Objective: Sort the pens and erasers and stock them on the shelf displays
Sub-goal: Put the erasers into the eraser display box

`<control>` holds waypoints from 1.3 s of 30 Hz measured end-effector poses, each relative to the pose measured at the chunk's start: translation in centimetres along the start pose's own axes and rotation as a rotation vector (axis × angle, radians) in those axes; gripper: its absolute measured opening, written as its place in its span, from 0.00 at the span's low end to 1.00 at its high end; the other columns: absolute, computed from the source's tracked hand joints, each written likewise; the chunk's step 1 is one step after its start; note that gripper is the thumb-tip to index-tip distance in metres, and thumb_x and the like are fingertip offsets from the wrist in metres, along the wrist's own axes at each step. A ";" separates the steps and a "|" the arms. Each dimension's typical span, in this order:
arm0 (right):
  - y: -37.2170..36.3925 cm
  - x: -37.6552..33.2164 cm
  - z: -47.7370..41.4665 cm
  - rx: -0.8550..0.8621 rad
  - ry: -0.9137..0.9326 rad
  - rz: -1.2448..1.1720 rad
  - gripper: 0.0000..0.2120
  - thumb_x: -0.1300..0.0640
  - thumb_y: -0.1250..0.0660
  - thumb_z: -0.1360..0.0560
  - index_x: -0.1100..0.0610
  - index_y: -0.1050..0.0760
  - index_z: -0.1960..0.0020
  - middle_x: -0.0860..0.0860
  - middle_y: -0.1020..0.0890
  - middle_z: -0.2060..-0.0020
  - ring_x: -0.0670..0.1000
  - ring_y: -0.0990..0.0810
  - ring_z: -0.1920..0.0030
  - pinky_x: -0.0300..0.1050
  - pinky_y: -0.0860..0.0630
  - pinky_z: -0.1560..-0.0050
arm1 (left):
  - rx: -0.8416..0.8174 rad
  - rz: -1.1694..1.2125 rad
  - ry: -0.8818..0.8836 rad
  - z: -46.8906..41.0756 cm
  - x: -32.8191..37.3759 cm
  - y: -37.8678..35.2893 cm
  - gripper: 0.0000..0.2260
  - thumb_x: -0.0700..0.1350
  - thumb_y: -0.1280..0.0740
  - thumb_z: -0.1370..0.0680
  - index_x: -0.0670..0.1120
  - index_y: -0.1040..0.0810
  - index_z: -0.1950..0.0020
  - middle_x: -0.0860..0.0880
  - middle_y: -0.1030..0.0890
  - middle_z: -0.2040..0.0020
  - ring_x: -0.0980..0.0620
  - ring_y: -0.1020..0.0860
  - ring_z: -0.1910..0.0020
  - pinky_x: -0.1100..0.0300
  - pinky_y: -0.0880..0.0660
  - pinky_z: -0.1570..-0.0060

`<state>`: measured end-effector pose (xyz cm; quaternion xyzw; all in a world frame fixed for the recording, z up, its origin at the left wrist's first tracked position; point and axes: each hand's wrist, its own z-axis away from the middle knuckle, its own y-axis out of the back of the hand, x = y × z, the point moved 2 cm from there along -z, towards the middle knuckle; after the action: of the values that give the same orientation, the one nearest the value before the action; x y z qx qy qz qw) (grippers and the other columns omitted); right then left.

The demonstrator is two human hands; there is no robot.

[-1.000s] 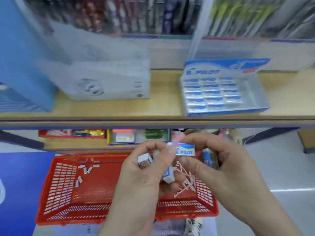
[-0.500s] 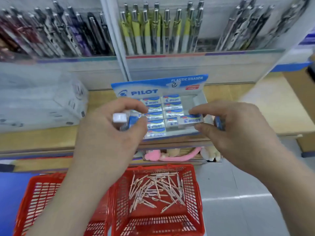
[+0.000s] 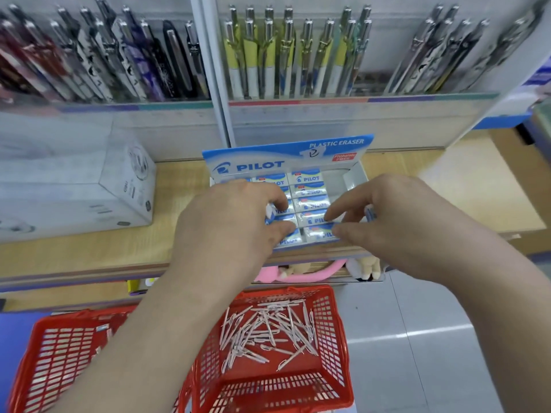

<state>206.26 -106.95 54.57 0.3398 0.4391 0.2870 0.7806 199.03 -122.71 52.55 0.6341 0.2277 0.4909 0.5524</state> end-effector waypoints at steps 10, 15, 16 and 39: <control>-0.7 0.3 0.0 0.226 -0.028 -0.107 0.09 0.49 0.31 0.27 0.51 0.20 0.63 0.43 0.21 0.69 0.40 0.24 0.70 0.36 0.31 0.77 | 0.004 0.031 -0.022 0.1 -0.1 -0.1 0.10 0.61 0.31 0.29 0.60 0.22 0.51 0.56 0.24 0.58 0.56 0.30 0.58 0.60 0.33 0.61; -0.6 0.4 0.6 0.211 -0.090 -0.914 0.16 0.49 0.32 0.26 0.60 0.18 0.64 0.47 0.22 0.73 0.43 0.26 0.71 0.34 0.27 0.70 | -0.064 0.600 -0.031 2.1 1.8 1.1 0.07 0.56 0.25 0.34 0.59 0.19 0.59 0.61 0.24 0.74 0.62 0.26 0.73 0.73 0.34 0.72; -0.7 0.3 0.7 0.138 -0.085 -1.053 0.15 0.52 0.34 0.24 0.62 0.18 0.62 0.50 0.19 0.69 0.44 0.22 0.67 0.34 0.24 0.66 | -0.085 0.681 -0.039 2.4 2.2 1.0 0.08 0.56 0.25 0.35 0.60 0.18 0.58 0.61 0.22 0.71 0.62 0.26 0.73 0.72 0.32 0.72; 0.4 1.6 0.5 0.169 0.188 -1.145 0.13 0.58 0.28 0.35 0.62 0.19 0.52 0.56 0.15 0.61 0.48 0.19 0.61 0.41 0.24 0.60 | -0.214 1.271 0.279 1.2 4.9 -0.2 0.13 0.57 0.33 0.32 0.50 0.15 0.59 0.48 0.21 0.71 0.54 0.29 0.78 0.60 0.25 0.71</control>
<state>207.35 -105.71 54.28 0.0828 0.6416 -0.1873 0.7392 202.14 -119.10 54.29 0.5171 -0.1718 0.8189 0.1801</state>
